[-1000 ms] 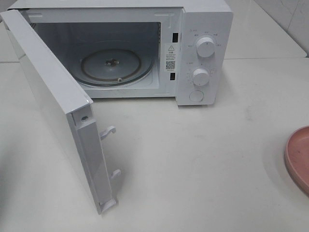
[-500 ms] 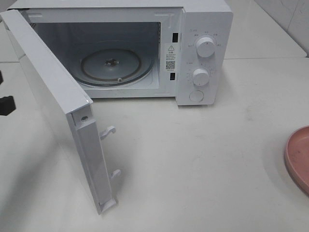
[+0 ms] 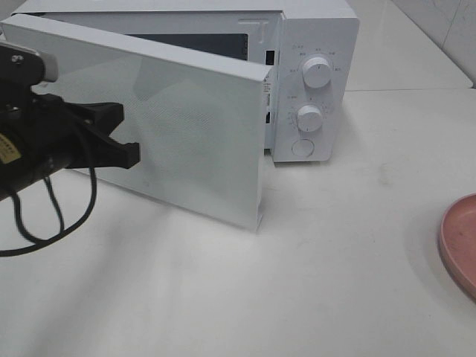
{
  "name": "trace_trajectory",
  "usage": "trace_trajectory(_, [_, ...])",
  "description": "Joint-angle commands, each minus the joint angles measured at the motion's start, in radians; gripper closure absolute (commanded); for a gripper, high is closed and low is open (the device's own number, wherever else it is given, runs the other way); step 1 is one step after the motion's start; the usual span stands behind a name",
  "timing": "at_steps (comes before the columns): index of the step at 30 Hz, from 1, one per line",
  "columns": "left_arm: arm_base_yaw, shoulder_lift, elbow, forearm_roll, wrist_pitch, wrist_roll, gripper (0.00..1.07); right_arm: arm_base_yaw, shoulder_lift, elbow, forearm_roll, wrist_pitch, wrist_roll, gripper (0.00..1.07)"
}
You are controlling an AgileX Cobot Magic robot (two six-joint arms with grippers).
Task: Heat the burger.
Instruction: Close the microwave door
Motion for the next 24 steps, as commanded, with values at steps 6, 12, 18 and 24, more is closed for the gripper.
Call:
trace_trajectory(6, [-0.079, 0.135, -0.177, -0.076, 0.018, 0.005, 1.07, -0.006, -0.027, 0.004, -0.003, -0.009, -0.013, 0.32])
trace_trajectory(12, [-0.125, 0.229, -0.306, -0.104, 0.053, 0.028, 1.07, -0.006, -0.027, 0.004, -0.003, -0.009, -0.013, 0.32])
trace_trajectory(18, [-0.15, 0.313, -0.445, -0.158, 0.095, 0.07, 1.07, -0.006, -0.027, 0.004, -0.003, -0.009, -0.013, 0.32])
trace_trajectory(24, [-0.15, 0.369, -0.563, -0.226, 0.142, 0.124, 1.07, -0.006, -0.027, 0.004, -0.003, -0.009, -0.013, 0.32])
